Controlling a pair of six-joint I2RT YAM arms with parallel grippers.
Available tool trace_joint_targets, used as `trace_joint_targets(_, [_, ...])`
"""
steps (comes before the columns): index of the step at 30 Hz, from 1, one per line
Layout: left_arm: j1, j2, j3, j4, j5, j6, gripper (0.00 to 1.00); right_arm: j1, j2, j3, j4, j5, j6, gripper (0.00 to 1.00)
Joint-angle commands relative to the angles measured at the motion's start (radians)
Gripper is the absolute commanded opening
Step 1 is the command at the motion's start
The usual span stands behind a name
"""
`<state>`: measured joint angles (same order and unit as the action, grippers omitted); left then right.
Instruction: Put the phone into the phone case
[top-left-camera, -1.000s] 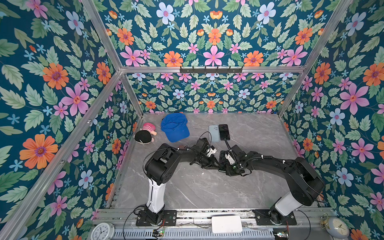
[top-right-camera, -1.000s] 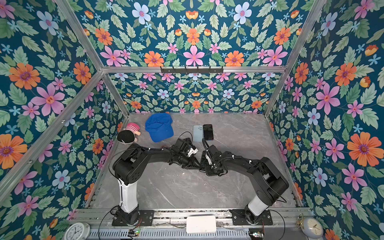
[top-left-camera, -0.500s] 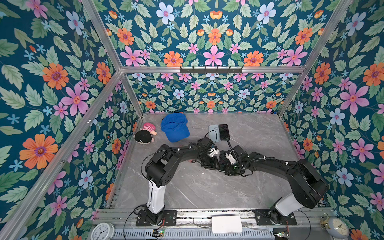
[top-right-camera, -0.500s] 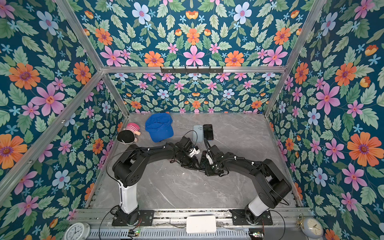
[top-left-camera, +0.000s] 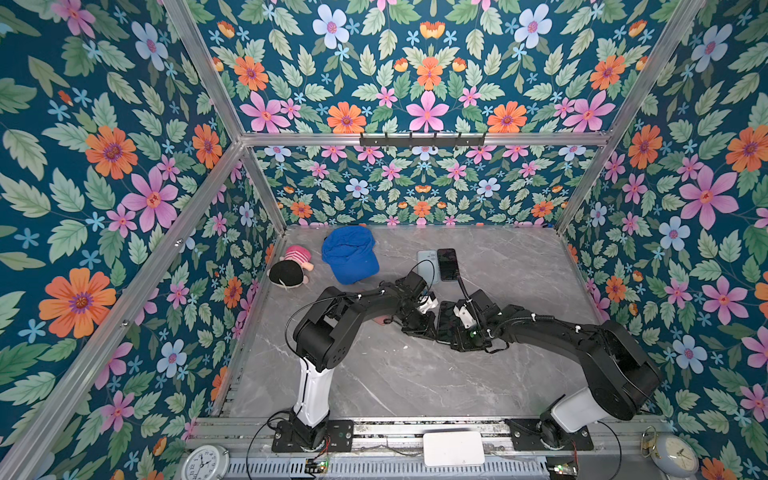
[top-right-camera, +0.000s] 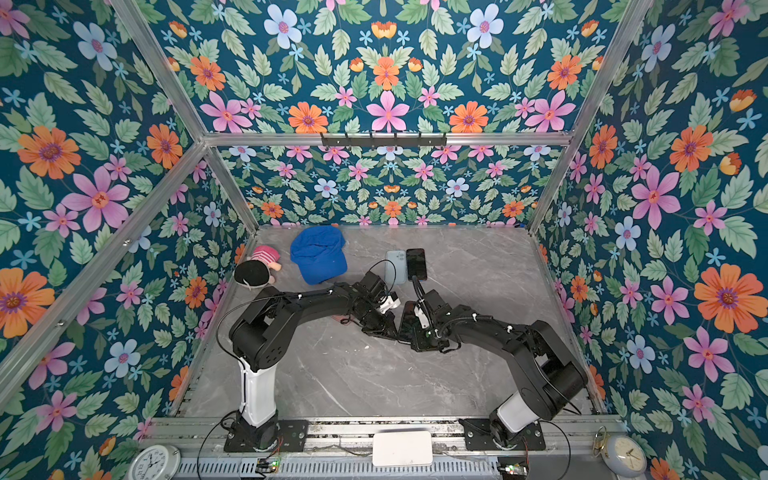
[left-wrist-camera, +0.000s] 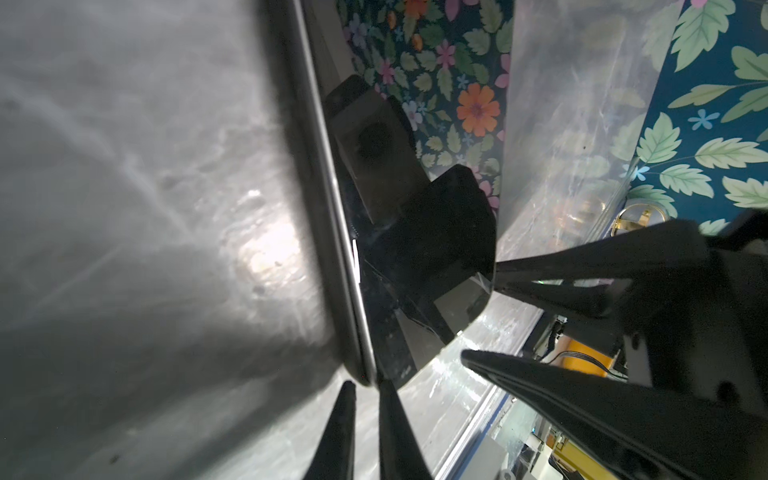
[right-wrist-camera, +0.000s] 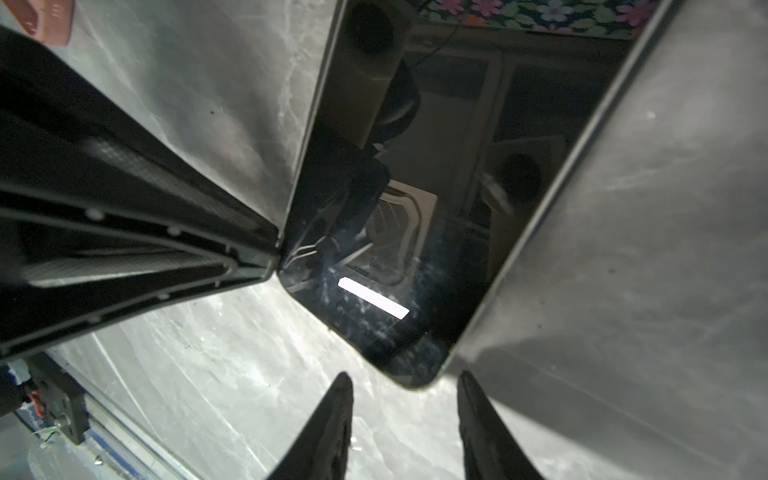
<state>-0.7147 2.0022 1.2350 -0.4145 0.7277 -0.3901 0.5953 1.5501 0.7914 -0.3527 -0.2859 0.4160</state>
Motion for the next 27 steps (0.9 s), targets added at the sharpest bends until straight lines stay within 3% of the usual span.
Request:
trace_joint_targets(1, [-0.002,0.013,-0.002,-0.023,-0.042,0.015,0.12,0.000,0.007,0.000,0.024,-0.016,0.011,0.42])
trace_joint_targets(12, [-0.002,0.017,-0.006,-0.023,-0.054,0.010,0.06,0.000,0.006,0.003,0.031,-0.032,0.023,0.42])
trace_joint_targets(19, [0.003,-0.045,-0.021,0.035,-0.056,-0.029,0.20,-0.017,-0.065,-0.013,-0.028,0.004,0.153,0.41])
trace_joint_targets(23, [0.008,-0.054,-0.044,0.140,-0.004,-0.082,0.30,-0.018,-0.085,-0.030,-0.024,0.006,0.263,0.36])
trace_joint_targets(27, [0.023,-0.042,-0.069,0.249,0.063,-0.145,0.33,-0.018,-0.100,-0.042,0.005,0.006,0.318,0.32])
